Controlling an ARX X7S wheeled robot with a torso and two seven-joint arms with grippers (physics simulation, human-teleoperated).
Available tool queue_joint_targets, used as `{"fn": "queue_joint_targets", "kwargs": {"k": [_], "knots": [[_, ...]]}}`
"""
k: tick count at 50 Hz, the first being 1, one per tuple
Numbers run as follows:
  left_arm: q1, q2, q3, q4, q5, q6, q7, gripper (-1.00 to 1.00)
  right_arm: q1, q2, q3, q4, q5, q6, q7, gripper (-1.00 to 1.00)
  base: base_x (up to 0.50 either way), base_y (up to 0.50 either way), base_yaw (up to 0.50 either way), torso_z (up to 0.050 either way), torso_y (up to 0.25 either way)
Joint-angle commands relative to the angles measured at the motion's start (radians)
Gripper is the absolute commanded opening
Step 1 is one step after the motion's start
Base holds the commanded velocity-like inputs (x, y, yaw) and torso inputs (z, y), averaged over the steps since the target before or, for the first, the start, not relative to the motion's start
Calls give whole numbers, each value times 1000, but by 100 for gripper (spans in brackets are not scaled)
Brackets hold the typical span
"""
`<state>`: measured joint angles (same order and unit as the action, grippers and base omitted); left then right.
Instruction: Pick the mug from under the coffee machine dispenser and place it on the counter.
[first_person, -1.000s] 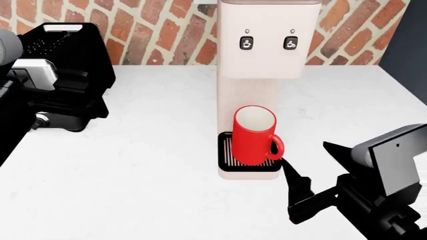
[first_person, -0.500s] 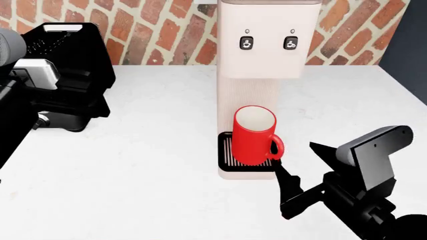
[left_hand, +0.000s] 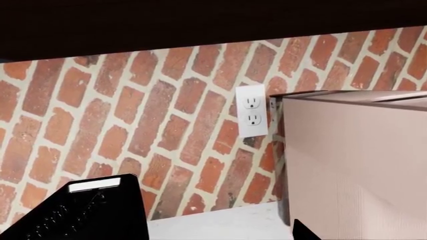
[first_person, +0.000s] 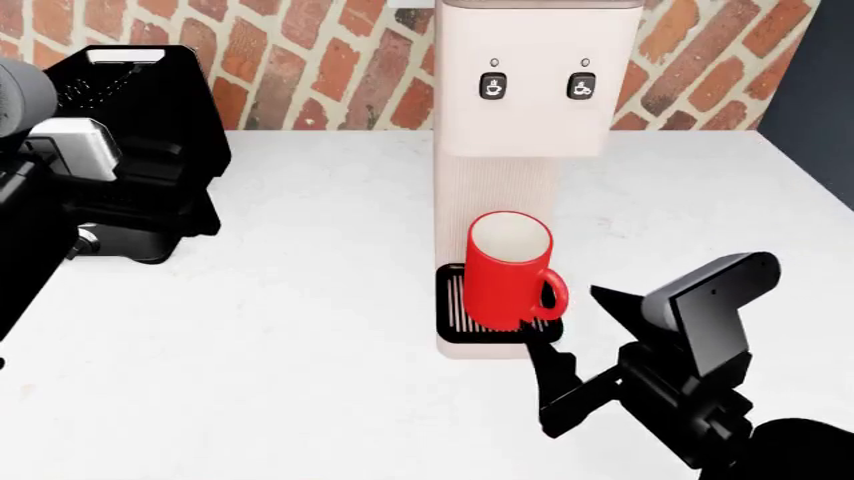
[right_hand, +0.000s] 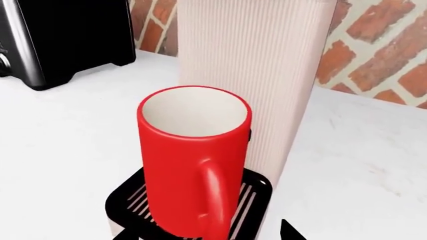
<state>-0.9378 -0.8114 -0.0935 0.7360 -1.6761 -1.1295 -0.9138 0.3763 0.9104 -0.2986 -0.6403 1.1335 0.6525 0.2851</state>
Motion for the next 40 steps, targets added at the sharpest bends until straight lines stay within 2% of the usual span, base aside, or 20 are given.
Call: {"fn": "queue_joint_targets", "kwargs": {"k": [1, 40], "knots": [[13, -2, -1, 2, 16, 5, 13, 100, 32, -25, -20, 15, -17, 2, -23, 100, 0, 0, 0, 0, 0], [17, -17, 12, 2, 28, 25, 19, 100, 55, -63, -32, 91, -65, -28, -51, 100, 0, 0, 0, 0, 0]]}}
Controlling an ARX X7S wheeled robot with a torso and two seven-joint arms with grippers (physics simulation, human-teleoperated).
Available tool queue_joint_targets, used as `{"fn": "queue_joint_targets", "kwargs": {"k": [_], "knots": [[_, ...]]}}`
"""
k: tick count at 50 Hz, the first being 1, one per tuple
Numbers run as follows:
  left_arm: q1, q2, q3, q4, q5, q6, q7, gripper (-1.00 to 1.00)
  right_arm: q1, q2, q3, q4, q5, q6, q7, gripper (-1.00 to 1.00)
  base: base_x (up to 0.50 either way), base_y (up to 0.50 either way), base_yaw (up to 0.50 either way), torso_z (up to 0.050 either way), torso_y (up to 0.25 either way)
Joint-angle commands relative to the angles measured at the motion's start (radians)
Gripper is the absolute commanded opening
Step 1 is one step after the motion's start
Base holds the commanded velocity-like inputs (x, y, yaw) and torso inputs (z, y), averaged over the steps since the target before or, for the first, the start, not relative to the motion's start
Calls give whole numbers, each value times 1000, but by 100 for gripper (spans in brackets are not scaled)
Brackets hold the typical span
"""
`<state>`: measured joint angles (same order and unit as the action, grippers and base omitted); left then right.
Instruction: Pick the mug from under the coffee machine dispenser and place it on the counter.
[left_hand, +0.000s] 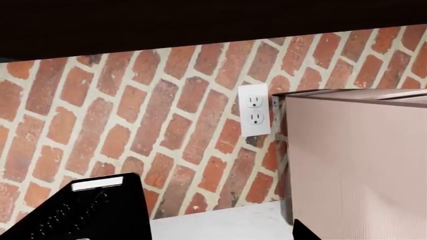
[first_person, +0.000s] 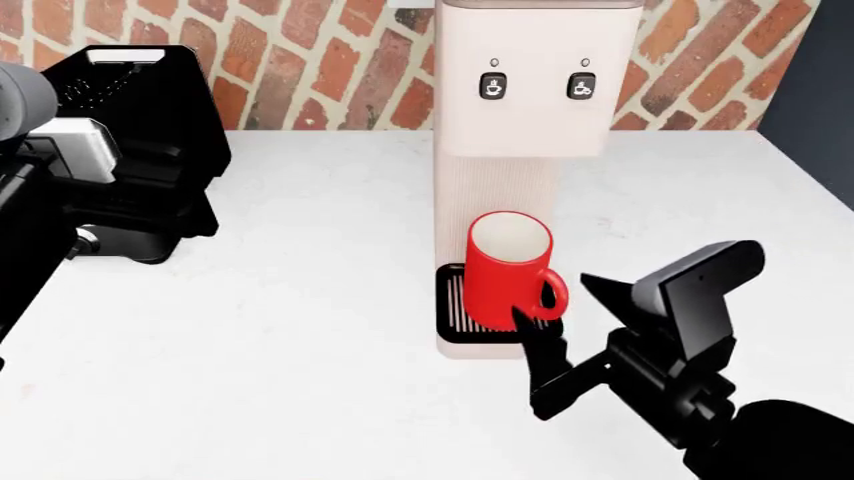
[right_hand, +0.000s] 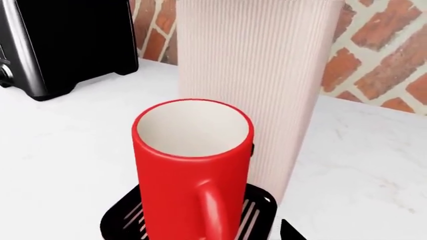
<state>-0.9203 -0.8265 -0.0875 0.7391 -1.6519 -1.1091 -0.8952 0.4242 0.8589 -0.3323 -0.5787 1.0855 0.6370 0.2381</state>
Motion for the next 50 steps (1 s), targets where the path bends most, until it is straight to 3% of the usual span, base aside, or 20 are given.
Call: {"fn": "queue_joint_targets", "kwargs": {"k": [1, 17, 18, 50], "knots": [[-3, -3, 7, -2, 2, 5, -1, 100, 7, -13, 1, 32, -18, -14, -4, 100, 0, 0, 0, 0, 0], [6, -5, 12, -2, 15, 14, 8, 100, 16, -27, -16, 47, -31, -15, -20, 100, 0, 0, 0, 0, 0], [7, -5, 12, -2, 16, 14, 9, 100, 16, -27, -16, 46, -31, -15, -19, -100, 0, 0, 0, 0, 0], [12, -17, 19, 4, 12, 31, 6, 100, 10, -3, 5, 5, -25, -30, -6, -100, 0, 0, 0, 0, 0]]}}
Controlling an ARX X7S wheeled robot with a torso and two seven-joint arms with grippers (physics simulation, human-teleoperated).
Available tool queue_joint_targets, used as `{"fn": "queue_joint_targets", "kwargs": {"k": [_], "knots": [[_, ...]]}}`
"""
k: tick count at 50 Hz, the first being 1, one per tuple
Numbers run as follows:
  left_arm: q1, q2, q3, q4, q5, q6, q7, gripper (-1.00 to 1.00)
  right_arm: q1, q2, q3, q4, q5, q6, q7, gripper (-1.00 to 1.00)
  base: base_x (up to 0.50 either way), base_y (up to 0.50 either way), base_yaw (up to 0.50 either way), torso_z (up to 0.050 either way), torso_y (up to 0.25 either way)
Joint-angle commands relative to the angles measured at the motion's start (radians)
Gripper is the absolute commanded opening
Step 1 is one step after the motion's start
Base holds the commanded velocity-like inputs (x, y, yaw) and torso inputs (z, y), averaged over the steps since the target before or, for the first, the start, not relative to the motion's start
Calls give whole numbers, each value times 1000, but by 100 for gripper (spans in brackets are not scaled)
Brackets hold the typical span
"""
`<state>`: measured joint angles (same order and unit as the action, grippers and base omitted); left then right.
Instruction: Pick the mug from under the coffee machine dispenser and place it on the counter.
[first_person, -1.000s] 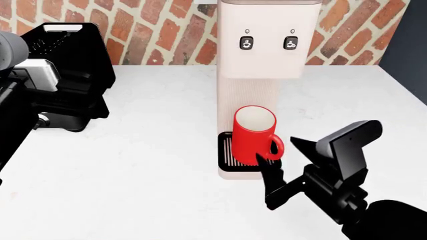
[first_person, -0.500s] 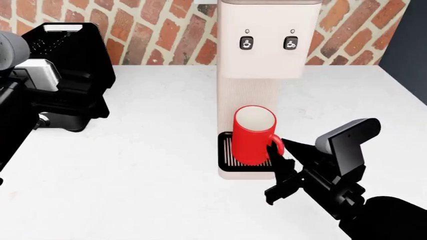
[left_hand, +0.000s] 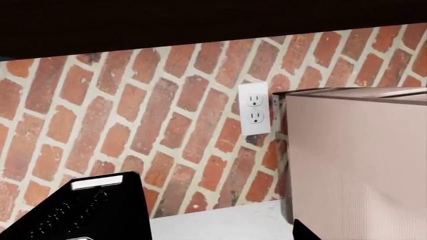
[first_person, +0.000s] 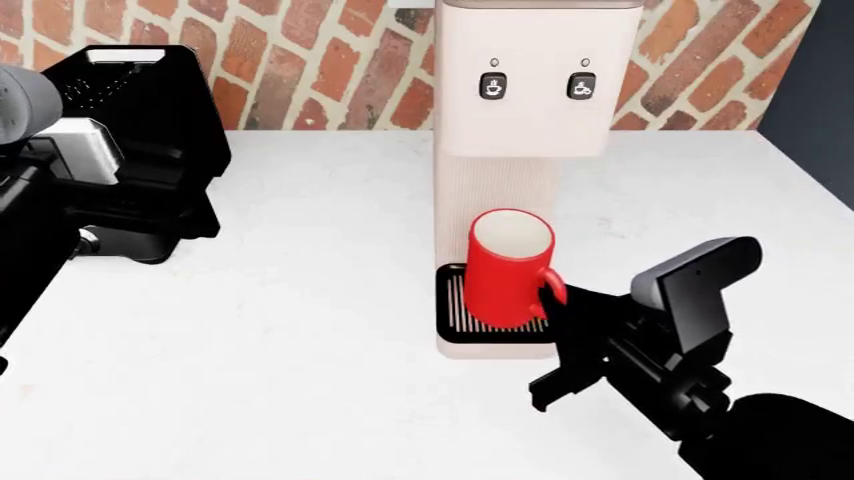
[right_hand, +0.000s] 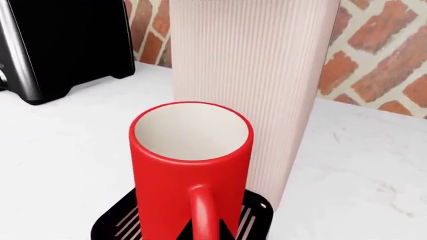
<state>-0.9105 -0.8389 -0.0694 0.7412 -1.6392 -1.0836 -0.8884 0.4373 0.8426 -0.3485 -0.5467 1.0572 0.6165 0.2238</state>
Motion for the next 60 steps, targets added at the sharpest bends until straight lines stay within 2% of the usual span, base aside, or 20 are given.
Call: {"fn": "queue_joint_targets", "kwargs": {"k": [1, 30, 60], "knots": [[2, -5, 1, 2, -1, 7, -1, 100, -6, 20, 28, -36, 10, -11, 13, -100, 0, 0, 0, 0, 0], [0, -14, 7, 5, 0, 22, 2, 100, -106, 139, 151, -170, 102, -45, 115, -100, 0, 0, 0, 0, 0], [-10, -19, 20, 8, -8, 35, -4, 100, -261, 178, 295, -203, 22, -159, 222, -100, 0, 0, 0, 0, 0]]}}
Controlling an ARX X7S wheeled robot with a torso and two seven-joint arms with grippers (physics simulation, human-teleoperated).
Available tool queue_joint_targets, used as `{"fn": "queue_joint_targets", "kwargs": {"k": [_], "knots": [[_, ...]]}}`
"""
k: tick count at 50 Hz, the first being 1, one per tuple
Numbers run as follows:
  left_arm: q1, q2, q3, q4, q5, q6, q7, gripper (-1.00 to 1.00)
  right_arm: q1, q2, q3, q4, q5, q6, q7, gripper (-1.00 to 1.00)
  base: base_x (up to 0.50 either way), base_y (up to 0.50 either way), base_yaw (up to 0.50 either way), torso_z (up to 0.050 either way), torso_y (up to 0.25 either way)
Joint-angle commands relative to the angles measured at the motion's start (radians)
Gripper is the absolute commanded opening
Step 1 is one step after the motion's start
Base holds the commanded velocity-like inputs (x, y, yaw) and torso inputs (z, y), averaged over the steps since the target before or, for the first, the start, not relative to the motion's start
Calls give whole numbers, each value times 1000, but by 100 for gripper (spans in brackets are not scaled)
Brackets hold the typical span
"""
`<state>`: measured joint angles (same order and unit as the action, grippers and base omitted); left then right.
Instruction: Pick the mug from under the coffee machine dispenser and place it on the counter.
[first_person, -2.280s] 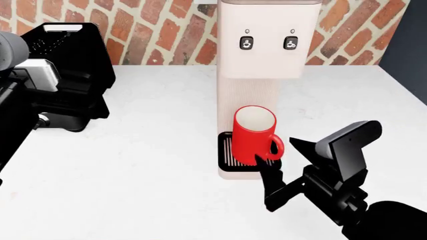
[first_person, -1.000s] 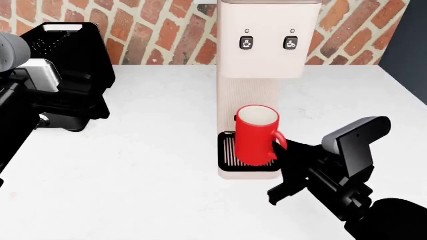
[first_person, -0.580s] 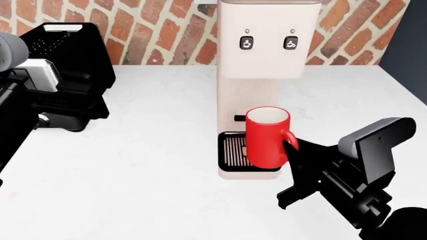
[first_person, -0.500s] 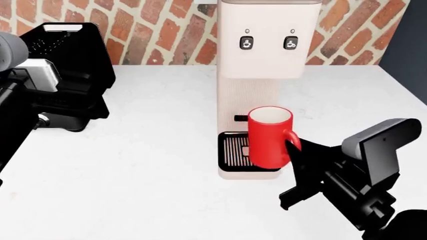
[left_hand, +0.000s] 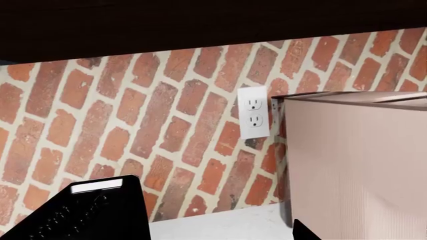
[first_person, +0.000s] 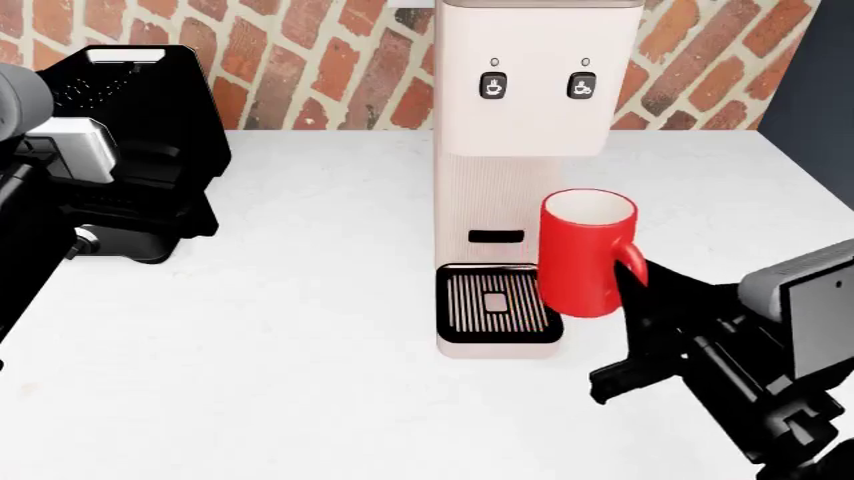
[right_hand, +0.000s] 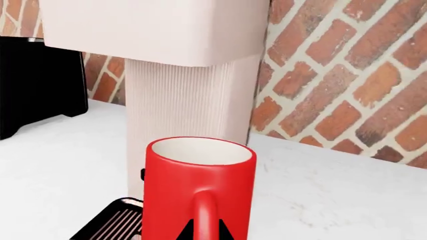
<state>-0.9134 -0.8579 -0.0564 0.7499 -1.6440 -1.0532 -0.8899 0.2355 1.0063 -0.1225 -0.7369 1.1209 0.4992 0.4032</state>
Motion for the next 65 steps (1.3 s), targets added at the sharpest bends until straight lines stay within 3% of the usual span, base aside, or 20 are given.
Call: {"fn": "queue_joint_targets", "kwargs": {"k": [1, 24, 39, 65], "knots": [[-8, 1, 8, -1, -3, 5, -2, 100, -66, 17, 74, -14, -44, -45, 46, -100, 0, 0, 0, 0, 0], [-15, -2, 17, -1, -1, 15, -3, 100, -124, 42, 149, -8, -68, -45, 157, -100, 0, 0, 0, 0, 0], [-2, -3, 17, 0, 13, 22, 7, 100, -28, -18, 81, 54, -164, -9, 234, -100, 0, 0, 0, 0, 0], [9, 1, 30, -5, 37, 30, 24, 100, 127, -153, -114, 189, -340, -1, 155, -100, 0, 0, 0, 0, 0]]}}
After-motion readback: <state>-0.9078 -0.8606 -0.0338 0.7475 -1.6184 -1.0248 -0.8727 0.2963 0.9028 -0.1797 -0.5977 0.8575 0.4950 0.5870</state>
